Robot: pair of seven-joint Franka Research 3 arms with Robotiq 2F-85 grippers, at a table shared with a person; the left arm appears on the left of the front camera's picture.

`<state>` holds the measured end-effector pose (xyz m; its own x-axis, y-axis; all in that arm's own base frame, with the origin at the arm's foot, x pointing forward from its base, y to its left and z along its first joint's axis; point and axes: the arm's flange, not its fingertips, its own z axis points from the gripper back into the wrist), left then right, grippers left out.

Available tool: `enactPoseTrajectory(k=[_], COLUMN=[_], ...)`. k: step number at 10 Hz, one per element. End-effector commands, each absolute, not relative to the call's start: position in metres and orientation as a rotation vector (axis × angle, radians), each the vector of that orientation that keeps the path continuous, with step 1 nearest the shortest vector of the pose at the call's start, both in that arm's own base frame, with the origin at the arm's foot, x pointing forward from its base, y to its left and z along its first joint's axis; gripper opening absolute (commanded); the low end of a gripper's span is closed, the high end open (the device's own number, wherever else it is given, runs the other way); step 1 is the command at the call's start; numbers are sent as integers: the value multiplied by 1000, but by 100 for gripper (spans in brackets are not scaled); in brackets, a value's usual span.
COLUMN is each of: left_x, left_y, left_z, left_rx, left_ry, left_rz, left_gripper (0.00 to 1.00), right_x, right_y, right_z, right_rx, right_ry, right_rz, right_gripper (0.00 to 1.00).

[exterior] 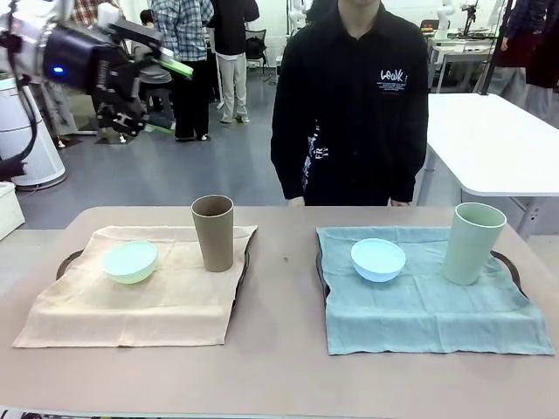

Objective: Set up a tray with a mat and arrange the tableware.
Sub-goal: Place the Picnic Bowl and Reusable plastic cup back onto the Handle tray in front of the human's position.

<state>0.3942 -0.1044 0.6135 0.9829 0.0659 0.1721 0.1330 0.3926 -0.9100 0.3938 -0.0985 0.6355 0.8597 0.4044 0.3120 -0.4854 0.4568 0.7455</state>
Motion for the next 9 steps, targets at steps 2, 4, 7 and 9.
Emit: enactPoseTrajectory(k=[2,4,7,9], left_x=[411,401,390,391], left_y=[11,50,69,68], left_z=[614,589,570,569], left_rx=[-1462,-1467,-1354,-1333], left_ry=[94,148,131,12], left_rz=[129,158,4,-13], left_gripper=[100,100,100,100], right_x=[392,393,399,403], right_y=[-130,-130,-122,-120], right_z=[610,587,564,562], right_rx=[1237,1377,1351,1228], right_ry=[-55,16,60,67], right_rz=[389,247,42,31], right_gripper=[100,100,100,100])
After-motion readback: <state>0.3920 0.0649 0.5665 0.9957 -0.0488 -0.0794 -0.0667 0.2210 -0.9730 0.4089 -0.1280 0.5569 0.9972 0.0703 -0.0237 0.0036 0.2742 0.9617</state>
